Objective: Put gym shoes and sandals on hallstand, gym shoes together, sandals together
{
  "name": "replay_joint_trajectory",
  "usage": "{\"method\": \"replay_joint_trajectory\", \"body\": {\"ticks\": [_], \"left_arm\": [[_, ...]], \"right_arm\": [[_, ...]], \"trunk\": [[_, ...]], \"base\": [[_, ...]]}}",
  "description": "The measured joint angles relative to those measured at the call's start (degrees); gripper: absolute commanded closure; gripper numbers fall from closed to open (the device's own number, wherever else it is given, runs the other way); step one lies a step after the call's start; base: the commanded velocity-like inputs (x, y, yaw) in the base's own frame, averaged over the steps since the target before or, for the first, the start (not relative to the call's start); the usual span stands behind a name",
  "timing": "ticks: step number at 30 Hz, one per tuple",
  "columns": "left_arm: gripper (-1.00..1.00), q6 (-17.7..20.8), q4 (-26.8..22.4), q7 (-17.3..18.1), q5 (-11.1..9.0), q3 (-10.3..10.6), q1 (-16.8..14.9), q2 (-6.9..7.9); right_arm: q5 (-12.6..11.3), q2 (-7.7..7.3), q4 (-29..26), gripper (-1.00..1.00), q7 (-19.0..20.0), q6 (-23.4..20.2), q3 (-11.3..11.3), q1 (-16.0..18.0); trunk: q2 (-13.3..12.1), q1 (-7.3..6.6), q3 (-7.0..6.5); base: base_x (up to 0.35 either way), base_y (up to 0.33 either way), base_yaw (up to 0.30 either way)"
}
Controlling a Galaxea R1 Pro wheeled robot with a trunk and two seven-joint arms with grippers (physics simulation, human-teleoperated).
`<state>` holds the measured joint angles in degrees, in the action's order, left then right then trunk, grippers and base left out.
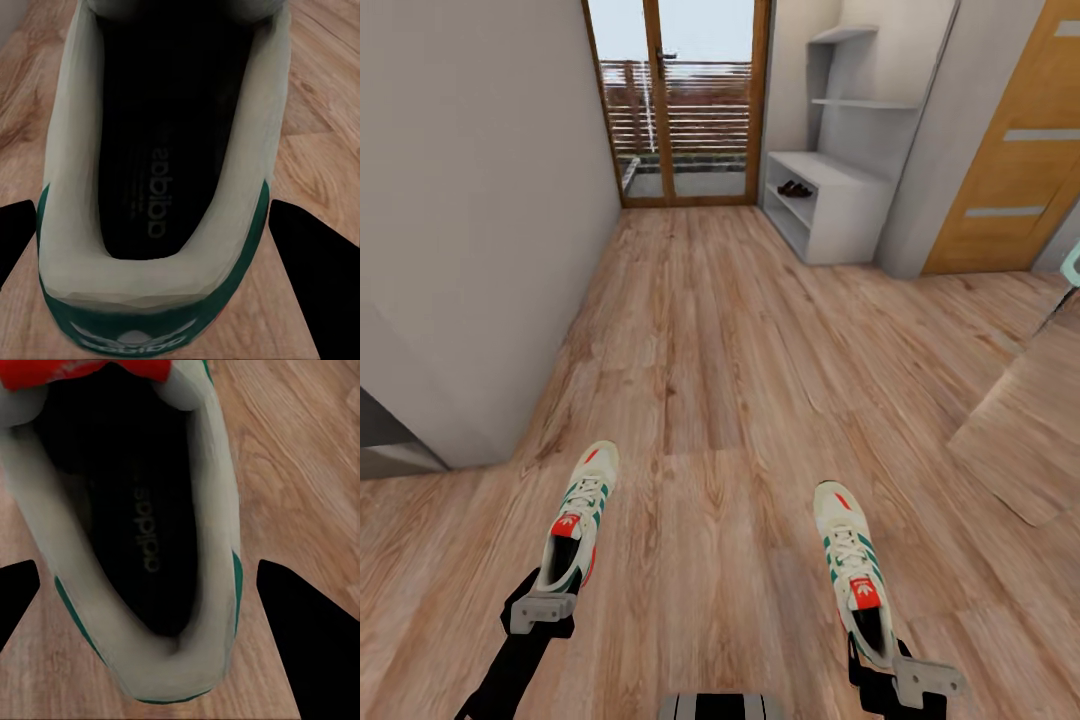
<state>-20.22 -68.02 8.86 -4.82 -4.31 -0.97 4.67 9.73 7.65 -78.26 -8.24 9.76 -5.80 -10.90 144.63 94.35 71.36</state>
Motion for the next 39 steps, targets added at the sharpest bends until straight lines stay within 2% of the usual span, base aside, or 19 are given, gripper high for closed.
{"method": "replay_joint_trajectory", "body": {"ticks": [18,39], "left_arm": [[1.00,0.0,0.0,0.0,0.0,0.0,0.0,-0.01],[1.00,0.0,0.0,0.0,0.0,0.0,0.0,0.00]], "right_arm": [[0.1,0.03,0.1,1.00,0.0,0.0,0.0,0.0],[0.1,0.00,0.1,1.00,0.0,0.0,0.0,0.0]], "trunk": [[0.0,0.00,-0.35],[0.0,0.00,-0.40]], "base": [[0.325,0.000,0.208],[0.326,0.000,0.023]]}}
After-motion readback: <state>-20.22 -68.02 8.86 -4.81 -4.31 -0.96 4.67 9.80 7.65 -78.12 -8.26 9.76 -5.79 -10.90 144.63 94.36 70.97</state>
